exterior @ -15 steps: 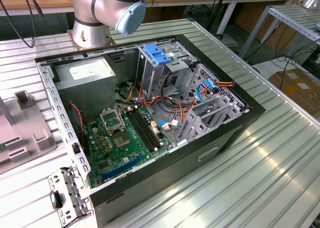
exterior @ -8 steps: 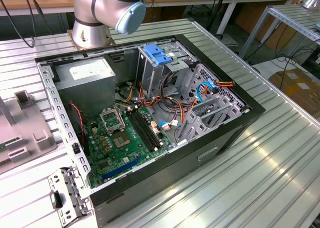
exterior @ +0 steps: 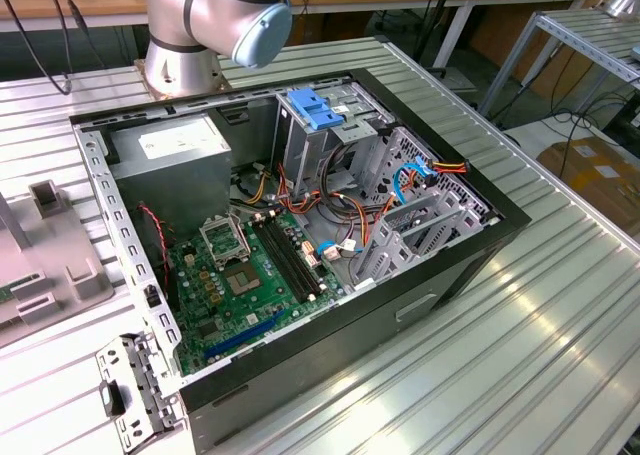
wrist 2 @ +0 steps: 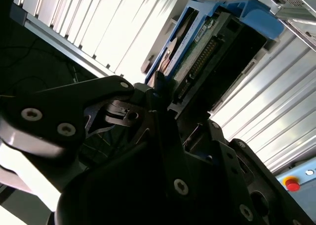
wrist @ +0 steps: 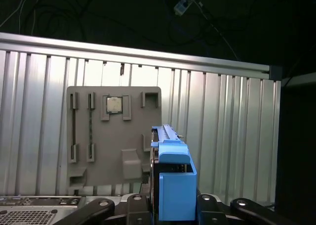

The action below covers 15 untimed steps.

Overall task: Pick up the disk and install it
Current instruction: 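Pick up the disk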

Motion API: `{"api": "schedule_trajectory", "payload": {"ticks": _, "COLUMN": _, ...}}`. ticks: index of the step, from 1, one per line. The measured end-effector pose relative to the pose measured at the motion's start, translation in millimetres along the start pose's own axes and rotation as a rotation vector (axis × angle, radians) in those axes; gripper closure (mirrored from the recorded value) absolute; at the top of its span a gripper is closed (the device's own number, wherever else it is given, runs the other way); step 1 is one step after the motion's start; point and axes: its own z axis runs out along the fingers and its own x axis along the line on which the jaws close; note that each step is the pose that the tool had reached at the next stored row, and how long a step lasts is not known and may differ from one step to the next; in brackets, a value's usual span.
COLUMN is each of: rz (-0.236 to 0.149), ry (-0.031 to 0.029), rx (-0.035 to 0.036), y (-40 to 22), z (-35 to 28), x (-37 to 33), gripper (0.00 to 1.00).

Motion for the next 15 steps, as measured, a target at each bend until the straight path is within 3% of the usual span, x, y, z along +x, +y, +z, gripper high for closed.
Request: {"api": "schedule_trajectory", "payload": {"ticks": 15, "rz": 0.0, "ry": 0.0001, "rx": -0.0001, "y": -9.2, "z": -1.7, "x": 7.4, "gripper": 0.64}}
